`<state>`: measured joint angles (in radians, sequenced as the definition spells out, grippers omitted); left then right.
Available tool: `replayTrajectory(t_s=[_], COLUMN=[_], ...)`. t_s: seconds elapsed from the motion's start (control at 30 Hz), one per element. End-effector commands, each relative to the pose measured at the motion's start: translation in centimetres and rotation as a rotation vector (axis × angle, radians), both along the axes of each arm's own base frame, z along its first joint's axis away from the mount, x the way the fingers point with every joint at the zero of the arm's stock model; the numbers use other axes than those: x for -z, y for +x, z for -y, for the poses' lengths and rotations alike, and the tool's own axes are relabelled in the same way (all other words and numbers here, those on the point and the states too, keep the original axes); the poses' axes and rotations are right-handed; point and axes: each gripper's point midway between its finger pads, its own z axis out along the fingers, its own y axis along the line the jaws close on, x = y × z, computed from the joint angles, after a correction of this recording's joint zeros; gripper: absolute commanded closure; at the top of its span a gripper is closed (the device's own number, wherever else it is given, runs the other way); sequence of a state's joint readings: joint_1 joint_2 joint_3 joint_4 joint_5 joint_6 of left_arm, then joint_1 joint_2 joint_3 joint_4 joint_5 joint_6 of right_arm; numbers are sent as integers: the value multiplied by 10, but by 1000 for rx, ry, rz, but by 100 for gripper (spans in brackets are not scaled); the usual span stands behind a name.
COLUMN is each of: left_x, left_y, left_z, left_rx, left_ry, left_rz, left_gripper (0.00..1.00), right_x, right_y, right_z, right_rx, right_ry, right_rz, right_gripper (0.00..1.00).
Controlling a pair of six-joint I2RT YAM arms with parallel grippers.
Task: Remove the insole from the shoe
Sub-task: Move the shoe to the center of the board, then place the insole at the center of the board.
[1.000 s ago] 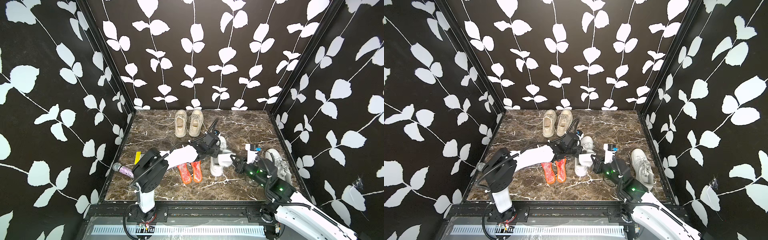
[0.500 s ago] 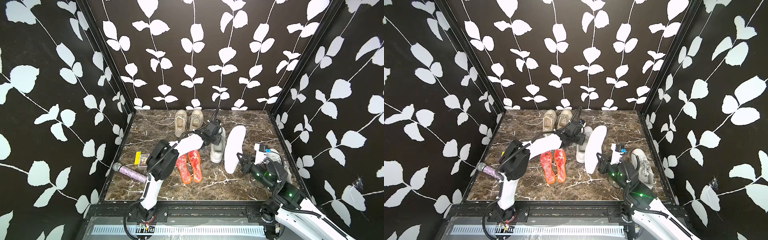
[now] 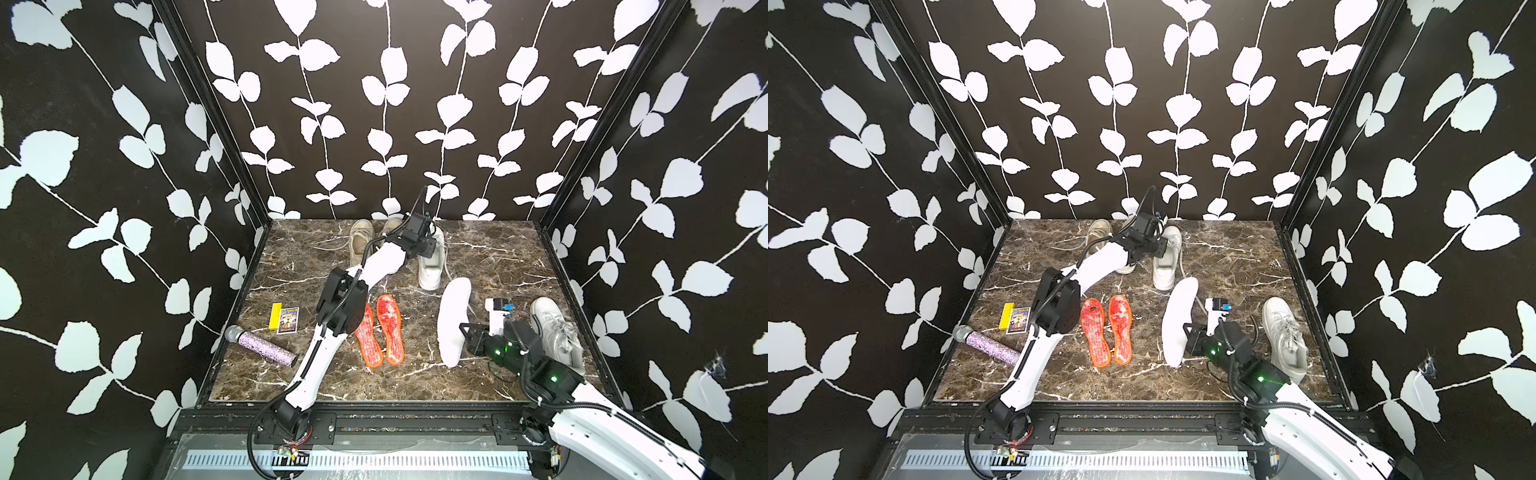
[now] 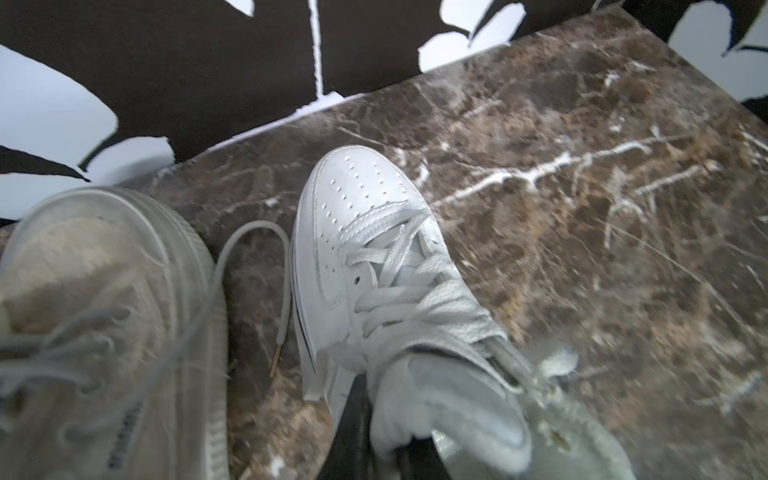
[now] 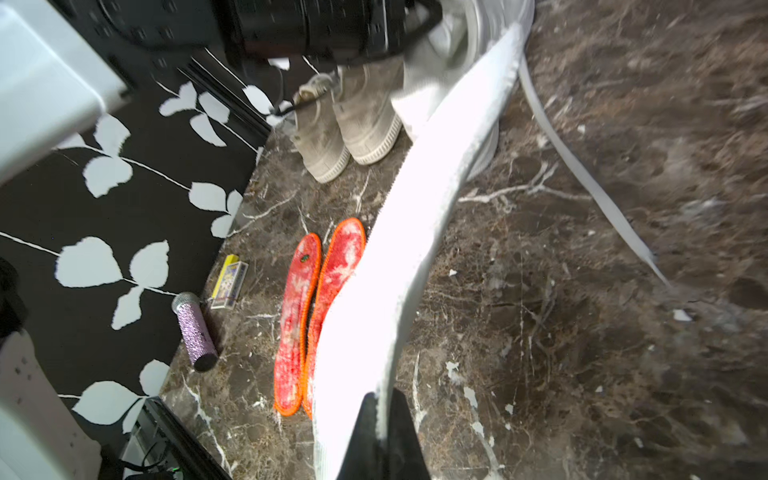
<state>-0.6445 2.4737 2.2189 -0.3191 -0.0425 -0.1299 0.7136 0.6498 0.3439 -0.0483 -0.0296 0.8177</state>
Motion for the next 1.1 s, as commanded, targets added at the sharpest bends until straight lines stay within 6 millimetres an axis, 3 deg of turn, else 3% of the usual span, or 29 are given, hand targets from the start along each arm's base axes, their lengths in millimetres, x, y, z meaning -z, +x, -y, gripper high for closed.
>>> replayTrajectory(t_s=[0.0,0.17,0.27,0.43,0.7,0.87,1.07], left_x=[-35,-38,-46,-64,-86,-103,-117], left_y=[13,20,16,1,-36,-59,-83], left_z=[1,3,3,-6,-34,-51,-78], left_rx=[14,21,29,13,-54,-88,-143], left_ry=[-31,-41,-51,-63,-100,-151,-186], left_rz=[75,82,75,19,-59,-55,-19], left_gripper=[100,100,88,68,51,40,35], right_x=[-12,2,7,23,57,73,79], right_y=[3,7,11,20,19,15,14], right_z=[-20,-44,-56,-70,-82,-77,-59], right_rx=[-38,-85,-101,-106,-122,-91,-36], right_ry=[92,76,70,21,-36,-130,-230], right_rz=[22,-14,-24,-64,-175,-218,-237], right_gripper=[100,100,100,100,100,100,70])
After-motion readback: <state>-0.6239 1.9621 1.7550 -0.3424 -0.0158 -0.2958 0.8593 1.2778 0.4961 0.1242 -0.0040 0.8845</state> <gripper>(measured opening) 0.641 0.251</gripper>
